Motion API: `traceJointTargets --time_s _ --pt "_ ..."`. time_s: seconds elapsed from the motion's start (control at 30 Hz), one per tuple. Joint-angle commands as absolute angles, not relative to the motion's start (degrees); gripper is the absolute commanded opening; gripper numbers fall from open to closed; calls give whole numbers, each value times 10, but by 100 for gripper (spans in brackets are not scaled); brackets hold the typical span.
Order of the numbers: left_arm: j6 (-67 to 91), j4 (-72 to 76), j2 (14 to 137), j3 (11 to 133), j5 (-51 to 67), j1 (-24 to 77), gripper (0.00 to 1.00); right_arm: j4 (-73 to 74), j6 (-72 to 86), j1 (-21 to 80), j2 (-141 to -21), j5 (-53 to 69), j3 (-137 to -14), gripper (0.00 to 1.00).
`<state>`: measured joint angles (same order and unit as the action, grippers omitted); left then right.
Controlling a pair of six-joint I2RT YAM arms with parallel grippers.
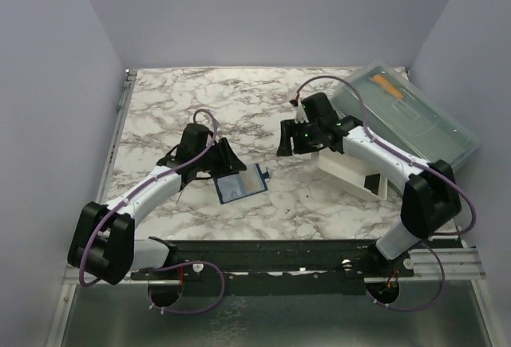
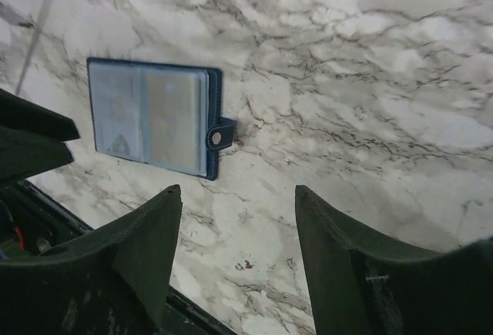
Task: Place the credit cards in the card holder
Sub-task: Insert the credit card into the card holder.
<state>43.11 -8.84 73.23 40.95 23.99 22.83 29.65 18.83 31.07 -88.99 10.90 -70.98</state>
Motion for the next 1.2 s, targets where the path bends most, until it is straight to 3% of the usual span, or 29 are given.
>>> traceJointTargets --time_s 0.0,0.37,0.5,0.57,0.63,0.8,1.0,1.17 --pt "418 -105 704 402 255 223 43 261 193 312 -954 187 -695 65" --pt "424 -115 677 406 256 216 44 289 175 344 -1054 270 -828 68" --pt "418 -124 668 417 268 216 45 323 237 344 -989 136 -826 69" --pt "411 -133 664 427 279 216 46 352 275 343 -944 41 -799 72" --pt "400 -139 663 439 301 215 48 369 310 341 -897 -14 -750 82" --pt "376 -150 661 469 335 215 57 363 364 301 -817 -7 -600 98" --pt "369 -162 658 491 347 214 58 279 422 299 -787 46 -510 100" --pt "370 -168 643 488 347 214 58 236 369 302 -870 66 -525 97"
